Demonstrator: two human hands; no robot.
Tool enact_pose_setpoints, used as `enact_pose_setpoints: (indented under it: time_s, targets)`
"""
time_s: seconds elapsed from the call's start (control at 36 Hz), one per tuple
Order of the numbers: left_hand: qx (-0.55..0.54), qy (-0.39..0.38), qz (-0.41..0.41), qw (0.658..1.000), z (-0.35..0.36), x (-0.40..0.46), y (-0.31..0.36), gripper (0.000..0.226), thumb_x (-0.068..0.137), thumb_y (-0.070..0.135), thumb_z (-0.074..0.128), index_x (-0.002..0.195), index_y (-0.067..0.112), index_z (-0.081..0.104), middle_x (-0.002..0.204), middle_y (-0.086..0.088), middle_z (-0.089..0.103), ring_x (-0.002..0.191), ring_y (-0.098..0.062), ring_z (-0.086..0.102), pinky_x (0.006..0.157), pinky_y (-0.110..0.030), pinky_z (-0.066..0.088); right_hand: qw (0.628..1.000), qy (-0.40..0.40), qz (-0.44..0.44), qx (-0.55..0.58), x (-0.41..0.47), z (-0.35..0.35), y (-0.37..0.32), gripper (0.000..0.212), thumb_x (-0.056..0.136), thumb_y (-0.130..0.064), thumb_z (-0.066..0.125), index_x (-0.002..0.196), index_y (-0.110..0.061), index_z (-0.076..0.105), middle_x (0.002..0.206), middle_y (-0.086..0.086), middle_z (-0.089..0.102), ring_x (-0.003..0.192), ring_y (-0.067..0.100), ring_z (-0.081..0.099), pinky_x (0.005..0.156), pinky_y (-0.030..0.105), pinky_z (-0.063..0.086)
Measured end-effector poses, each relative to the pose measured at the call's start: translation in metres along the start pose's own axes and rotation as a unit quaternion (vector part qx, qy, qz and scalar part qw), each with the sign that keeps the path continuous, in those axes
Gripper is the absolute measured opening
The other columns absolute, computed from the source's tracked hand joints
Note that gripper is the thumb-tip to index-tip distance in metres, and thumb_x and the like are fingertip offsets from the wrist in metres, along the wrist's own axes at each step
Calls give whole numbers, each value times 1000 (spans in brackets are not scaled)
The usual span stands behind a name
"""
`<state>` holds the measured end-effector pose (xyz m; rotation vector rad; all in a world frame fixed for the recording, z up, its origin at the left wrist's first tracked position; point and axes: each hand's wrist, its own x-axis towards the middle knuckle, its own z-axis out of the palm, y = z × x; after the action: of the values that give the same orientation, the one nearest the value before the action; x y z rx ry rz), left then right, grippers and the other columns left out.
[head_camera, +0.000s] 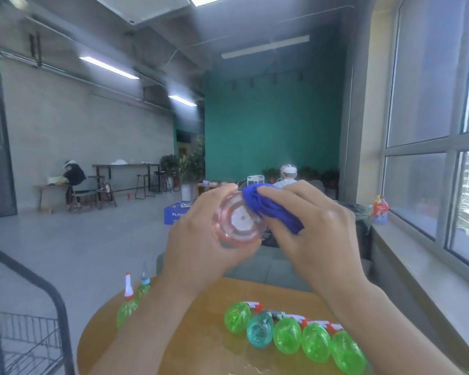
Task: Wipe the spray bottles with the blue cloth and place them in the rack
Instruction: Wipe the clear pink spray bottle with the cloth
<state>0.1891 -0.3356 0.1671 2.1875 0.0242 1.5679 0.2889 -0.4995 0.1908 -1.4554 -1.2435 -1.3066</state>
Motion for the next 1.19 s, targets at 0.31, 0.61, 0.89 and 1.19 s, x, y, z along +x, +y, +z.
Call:
enact_pose_setpoints:
  time_s: [0.31, 0.61, 0.89, 1.19]
  targets:
    - [8, -6, -7, 1000, -20, 9, 2, 79, 67, 58, 72, 143, 39, 61, 134, 27, 66, 108, -1, 69, 92, -38, 60, 991, -77, -110, 10, -12, 0, -26, 24, 92, -23, 70, 115, -29, 75, 101, -13, 65, 79, 17, 62, 57, 35, 53]
    - [13, -6, 4, 1000, -22, 6, -2, 80, 67, 54, 88, 141, 41, 60, 132, 28, 64, 119, -3, 67, 91, -43, 62, 998, -19, -54, -28, 5, 1, -16, 32, 83, -20, 72, 114, -27, 77, 97, -8, 69, 78, 20, 65, 57, 34, 55]
    - [23, -13, -4, 1000, -20, 0, -21, 86, 65, 53, 84, 146, 33, 60, 138, 19, 66, 121, -7, 68, 91, -46, 62, 994, -59, -87, -6, -10, 15, -12, 25, 88, -26, 76, 113, -30, 76, 96, -11, 67, 77, 18, 64, 55, 35, 54]
    - [32, -16, -34, 999, -11, -8, -66, 86, 66, 45, 95, 144, 41, 58, 135, 19, 66, 121, -10, 68, 91, -48, 62, 969, -34, 128, 209, -3, 40, 1, 22, 92, -22, 79, 113, -30, 80, 98, -15, 74, 94, 3, 68, 82, 11, 47]
